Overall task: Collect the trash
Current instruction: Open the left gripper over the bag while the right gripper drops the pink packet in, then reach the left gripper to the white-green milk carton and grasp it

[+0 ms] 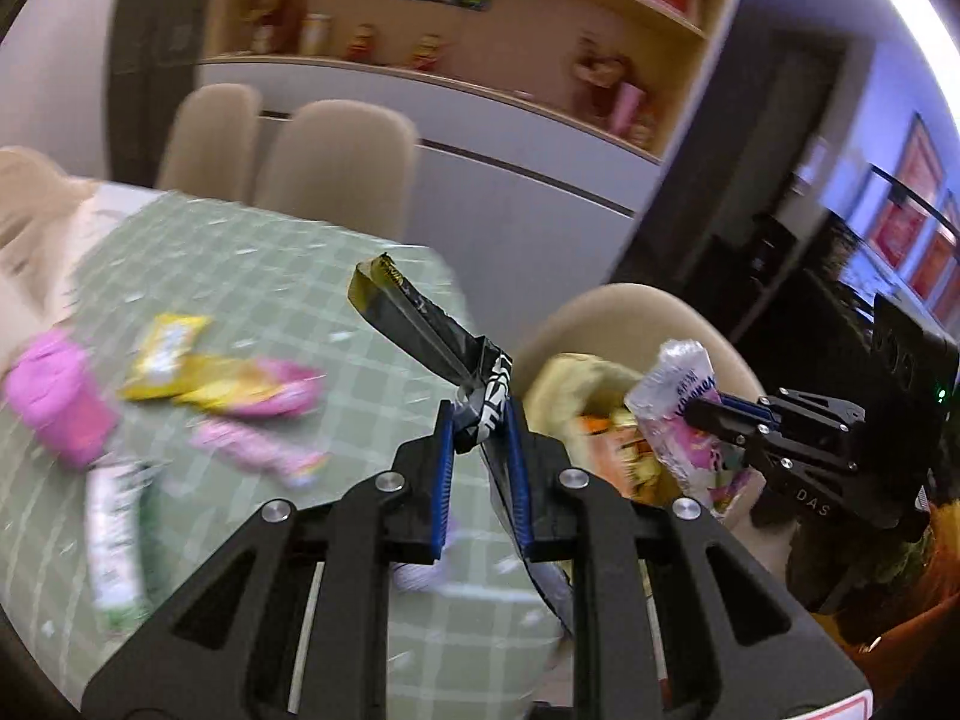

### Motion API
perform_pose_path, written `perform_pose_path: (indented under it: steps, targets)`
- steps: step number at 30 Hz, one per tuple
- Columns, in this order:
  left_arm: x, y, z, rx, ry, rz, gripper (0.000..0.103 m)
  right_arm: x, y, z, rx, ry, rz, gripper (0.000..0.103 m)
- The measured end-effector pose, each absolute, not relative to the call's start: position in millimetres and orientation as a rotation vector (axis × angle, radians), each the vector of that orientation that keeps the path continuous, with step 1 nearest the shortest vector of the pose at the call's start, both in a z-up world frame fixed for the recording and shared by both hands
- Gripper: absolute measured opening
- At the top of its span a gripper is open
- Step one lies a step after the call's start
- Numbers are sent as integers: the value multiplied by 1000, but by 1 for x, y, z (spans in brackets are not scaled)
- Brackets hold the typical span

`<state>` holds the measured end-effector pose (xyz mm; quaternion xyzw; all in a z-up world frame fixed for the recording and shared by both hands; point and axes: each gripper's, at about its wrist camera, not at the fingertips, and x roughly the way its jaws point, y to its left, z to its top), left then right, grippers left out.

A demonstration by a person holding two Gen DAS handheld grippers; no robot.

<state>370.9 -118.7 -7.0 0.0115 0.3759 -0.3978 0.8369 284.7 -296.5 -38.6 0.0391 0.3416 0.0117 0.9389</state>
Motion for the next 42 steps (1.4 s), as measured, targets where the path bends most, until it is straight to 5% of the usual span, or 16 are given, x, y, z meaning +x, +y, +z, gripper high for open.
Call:
perform_pose_path:
  steps: [18,22,30,37,39,42]
  targets:
    - [357,-298,-73,82,943,-1123,16,234,-429,-36,135,659,-214,9]
    - [364,-314,-91,68,1010,-1137,50,234,-443,-43,153,672,-218,9]
    - [377,-273,-86,14,990,-1007,54,271,-441,-72,189,739,-141,9]
    - [390,-183,-73,-34,948,-789,77,306,-420,-117,256,844,-79,11]
    - [391,-155,-72,-37,937,-726,82,313,-418,-130,285,881,-61,27]
    - [391,-111,-75,-45,939,-630,84,315,-410,-143,299,902,-53,38]
